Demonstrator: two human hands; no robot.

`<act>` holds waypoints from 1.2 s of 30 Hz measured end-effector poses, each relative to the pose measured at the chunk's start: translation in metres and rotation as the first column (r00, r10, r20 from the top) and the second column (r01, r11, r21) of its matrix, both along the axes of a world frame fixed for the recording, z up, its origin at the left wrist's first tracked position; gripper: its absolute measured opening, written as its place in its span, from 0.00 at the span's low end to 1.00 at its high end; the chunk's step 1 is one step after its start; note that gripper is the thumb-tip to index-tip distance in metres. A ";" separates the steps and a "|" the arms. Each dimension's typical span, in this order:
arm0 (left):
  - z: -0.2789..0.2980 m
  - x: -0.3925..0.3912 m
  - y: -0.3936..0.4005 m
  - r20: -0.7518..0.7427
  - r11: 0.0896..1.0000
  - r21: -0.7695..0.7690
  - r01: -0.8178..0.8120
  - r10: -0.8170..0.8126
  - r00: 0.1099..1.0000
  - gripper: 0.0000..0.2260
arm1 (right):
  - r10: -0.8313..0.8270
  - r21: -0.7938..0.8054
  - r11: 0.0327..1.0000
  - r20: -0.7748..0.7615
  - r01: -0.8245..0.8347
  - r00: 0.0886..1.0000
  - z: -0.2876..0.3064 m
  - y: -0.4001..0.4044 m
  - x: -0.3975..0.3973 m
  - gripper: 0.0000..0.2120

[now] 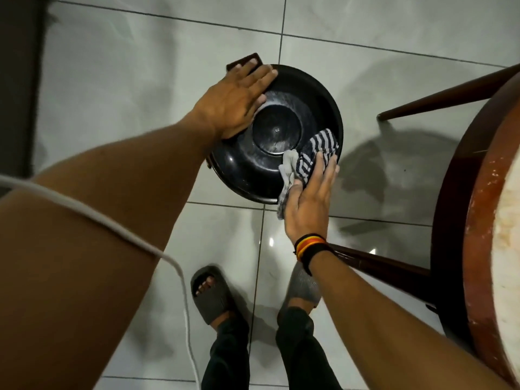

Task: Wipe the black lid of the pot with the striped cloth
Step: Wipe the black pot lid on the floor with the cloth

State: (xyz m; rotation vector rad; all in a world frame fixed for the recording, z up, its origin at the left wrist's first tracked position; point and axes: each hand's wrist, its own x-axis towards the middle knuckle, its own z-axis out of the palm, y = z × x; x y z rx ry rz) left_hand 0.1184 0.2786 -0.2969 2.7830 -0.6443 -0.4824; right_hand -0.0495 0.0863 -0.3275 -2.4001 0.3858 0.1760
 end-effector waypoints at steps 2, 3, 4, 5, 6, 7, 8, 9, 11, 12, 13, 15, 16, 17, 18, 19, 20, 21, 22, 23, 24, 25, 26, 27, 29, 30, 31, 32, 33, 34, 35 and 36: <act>-0.005 -0.023 0.011 0.003 0.990 0.001 -0.139 0.139 0.990 0.25 | 0.030 -0.007 1.000 -0.016 -0.031 0.999 0.004 -0.008 0.019 0.30; -0.008 -0.038 0.016 0.009 0.975 -0.002 -0.223 0.223 0.975 0.25 | 0.050 -0.018 0.999 -0.031 -0.051 0.998 0.004 -0.012 0.033 0.29; -0.011 -0.054 0.020 0.027 0.953 -0.008 -0.304 0.304 0.952 0.25 | 0.077 -0.024 0.997 -0.048 -0.078 0.996 0.005 -0.016 0.049 0.29; -0.012 -0.070 0.021 0.047 0.926 -0.011 -0.377 0.377 0.925 0.25 | 0.108 -0.031 0.993 -0.068 -0.110 0.992 0.005 -0.017 0.066 0.28; -0.012 -0.083 0.021 0.066 0.899 -0.004 -0.438 0.437 0.897 0.25 | 0.136 -0.031 0.990 -0.090 -0.140 0.987 0.005 -0.016 0.083 0.28; -0.013 -0.093 0.019 0.072 0.875 0.009 -0.485 0.483 0.873 0.25 | 0.161 -0.027 0.986 -0.106 -0.165 0.981 0.006 -0.014 0.096 0.27; -0.014 -0.099 0.018 0.070 0.852 0.027 -0.522 0.520 0.852 0.25 | 0.179 -0.021 0.983 -0.110 -0.182 0.978 0.006 -0.009 0.104 0.27; -0.014 -0.103 0.016 0.069 0.836 0.037 -0.547 0.544 0.836 0.25 | 0.184 -0.019 0.982 -0.101 -0.187 0.978 0.006 -0.004 0.107 0.26; -0.016 -0.105 0.014 0.085 0.819 0.034 -0.573 0.568 0.818 0.25 | 0.156 -0.034 0.987 -0.073 -0.159 0.985 0.008 0.006 0.095 0.26; -0.016 -0.105 0.014 0.090 0.817 0.030 -0.576 0.571 0.816 0.25 | 0.139 -0.071 0.987 -0.053 -0.143 0.989 0.009 0.011 0.081 0.26; -0.019 -0.104 0.013 0.092 0.816 0.024 -0.578 0.574 0.814 0.25 | 0.135 -0.133 0.981 -0.035 -0.139 0.990 0.009 0.015 0.064 0.26; -0.021 -0.104 0.014 0.104 0.814 0.022 -0.581 0.576 0.811 0.25 | 0.180 -0.247 0.952 -0.026 -0.181 0.983 0.011 0.029 0.027 0.27; -0.022 -0.104 0.013 0.109 0.814 0.021 -0.581 0.576 0.810 0.25 | 0.234 -0.289 0.928 -0.036 -0.234 0.972 0.010 0.039 0.009 0.28; -0.024 -0.104 0.013 0.112 0.815 0.027 -0.579 0.574 0.811 0.25 | 0.295 -0.312 0.904 -0.044 -0.294 0.955 0.009 0.051 -0.008 0.30; -0.025 -0.104 0.014 0.111 0.816 0.035 -0.577 0.571 0.814 0.25 | 0.347 -0.318 0.884 -0.046 -0.343 0.937 0.009 0.064 -0.024 0.33; -0.026 -0.103 0.015 0.107 0.818 0.043 -0.574 0.567 0.817 0.25 | 0.374 -0.315 0.875 -0.042 -0.368 0.926 0.009 0.074 -0.036 0.36; -0.026 -0.103 0.016 0.102 0.820 0.049 -0.570 0.564 0.820 0.25 | 0.375 -0.305 0.879 -0.035 -0.367 0.926 0.009 0.079 -0.043 0.38; -0.026 -0.103 0.018 0.104 0.823 0.054 -0.565 0.558 0.823 0.25 | 0.370 -0.294 0.885 -0.027 -0.361 0.929 0.008 0.081 -0.044 0.38; -0.026 -0.102 0.019 0.108 0.827 0.056 -0.559 0.552 0.827 0.25 | 0.372 -0.288 0.886 -0.027 -0.363 0.928 0.006 0.077 -0.041 0.37; -0.025 -0.103 0.019 0.110 0.832 0.056 -0.552 0.545 0.831 0.25 | 0.375 -0.294 0.882 -0.031 -0.368 0.926 0.006 0.069 -0.037 0.36; -0.025 -0.103 0.019 0.113 0.834 0.051 -0.549 0.542 0.833 0.25 | 0.357 -0.306 0.885 -0.038 -0.351 0.933 0.005 0.059 -0.030 0.33; -0.024 -0.103 0.019 0.120 0.833 0.045 -0.551 0.544 0.831 0.25 | 0.300 -0.294 0.908 -0.042 -0.299 0.953 0.005 0.047 -0.020 0.30; -0.025 -0.104 0.019 0.131 0.828 0.041 -0.559 0.550 0.825 0.25 | 0.211 -0.234 0.948 -0.037 -0.214 0.977 0.003 0.037 -0.006 0.28; -0.026 -0.104 0.019 0.139 0.824 0.039 -0.565 0.555 0.820 0.25 | 0.112 -0.140 0.983 -0.033 -0.116 0.993 0.002 0.028 0.013 0.27; -0.029 -0.105 0.018 0.151 0.818 0.031 -0.574 0.564 0.812 0.25 | -0.033 0.048 0.998 -0.049 0.036 0.998 0.000 0.016 0.051 0.26; -0.030 -0.105 0.017 0.152 0.817 0.026 -0.576 0.566 0.810 0.26 | -0.077 0.089 0.993 -0.057 0.082 0.995 -0.001 0.014 0.065 0.26; -0.031 -0.106 0.016 0.150 0.814 0.024 -0.580 0.570 0.808 0.26 | -0.113 0.104 0.987 -0.060 0.119 0.992 -0.002 0.015 0.071 0.26; -0.031 -0.106 0.015 0.149 0.811 0.025 -0.584 0.575 0.805 0.26 | -0.149 0.103 0.983 -0.044 0.153 0.988 -0.001 0.020 0.069 0.26; -0.031 -0.106 0.015 0.150 0.809 0.026 -0.587 0.577 0.803 0.26 | -0.182 0.094 0.978 -0.025 0.184 0.983 -0.002 0.027 0.059 0.26; -0.031 -0.106 0.016 0.151 0.807 0.028 -0.589 0.579 0.801 0.26 | -0.212 0.088 0.973 -0.004 0.211 0.977 -0.002 0.037 0.041 0.27; -0.031 -0.106 0.016 0.154 0.808 0.028 -0.589 0.579 0.801 0.26 | -0.240 0.091 0.967 0.006 0.239 0.971 -0.002 0.049 0.019 0.27; -0.031 -0.106 0.016 0.158 0.809 0.031 -0.588 0.577 0.802 0.26 | -0.269 0.100 0.958 0.001 0.268 0.963 -0.001 0.063 -0.005 0.28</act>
